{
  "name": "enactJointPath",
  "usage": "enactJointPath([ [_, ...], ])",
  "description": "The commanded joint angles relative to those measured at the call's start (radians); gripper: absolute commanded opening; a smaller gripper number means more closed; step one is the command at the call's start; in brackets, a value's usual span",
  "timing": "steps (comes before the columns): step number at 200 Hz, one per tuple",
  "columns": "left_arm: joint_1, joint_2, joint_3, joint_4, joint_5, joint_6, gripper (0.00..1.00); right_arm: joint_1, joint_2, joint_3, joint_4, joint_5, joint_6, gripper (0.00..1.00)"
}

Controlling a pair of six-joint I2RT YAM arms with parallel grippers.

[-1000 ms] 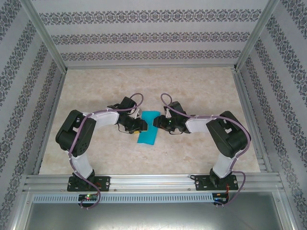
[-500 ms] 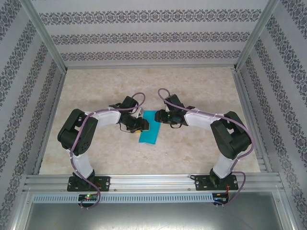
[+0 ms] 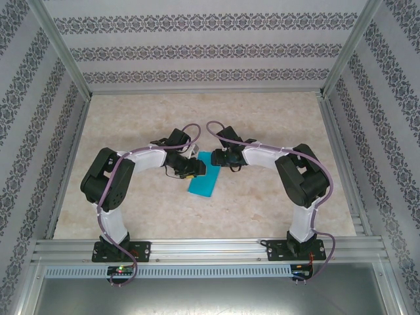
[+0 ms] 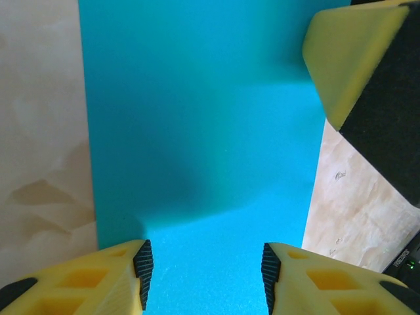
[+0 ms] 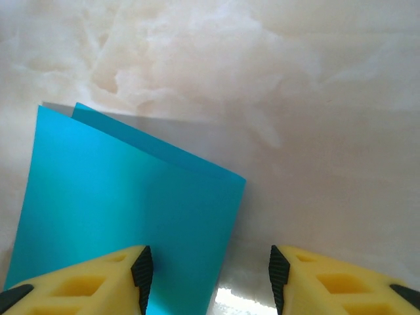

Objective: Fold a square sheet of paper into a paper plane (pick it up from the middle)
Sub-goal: Hold the square sheet of paper at the center of the table.

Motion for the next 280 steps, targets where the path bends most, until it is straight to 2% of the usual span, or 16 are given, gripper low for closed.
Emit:
enactJointPath([
  [1, -0.011, 0.014, 0.041, -0.025, 0.01, 0.032, 0.52, 0.01, 0.016, 0.015, -0.05, 0.052, -0.026, 0.49],
  [35, -0.011, 0.003, 0.065, -0.045, 0.014, 0.036, 0.56, 0.007, 0.009, -0.004, -0.048, 0.052, -0.03, 0.38],
  [115, -0.009, -0.012, 0.158, -0.144, -0.042, 0.083, 0.6, 0.012, -0.019, -0.056, -0.011, 0.054, -0.103, 0.3],
  [192, -0.006, 0.029, 0.217, -0.179, -0.101, 0.096, 0.54, 0.021, -0.058, -0.124, 0.081, 0.009, -0.164, 0.29],
  [241, -0.008, 0.064, 0.212, -0.16, -0.091, 0.083, 0.46, 0.019, -0.068, -0.149, 0.118, -0.023, -0.188, 0.3],
  [251, -0.009, 0.066, 0.202, -0.15, -0.09, 0.077, 0.41, 0.018, -0.071, -0.156, 0.123, -0.027, -0.187, 0.3],
  [280, -0.018, 0.076, 0.174, -0.121, -0.077, 0.065, 0.4, 0.013, -0.075, -0.159, 0.13, -0.047, -0.188, 0.3],
])
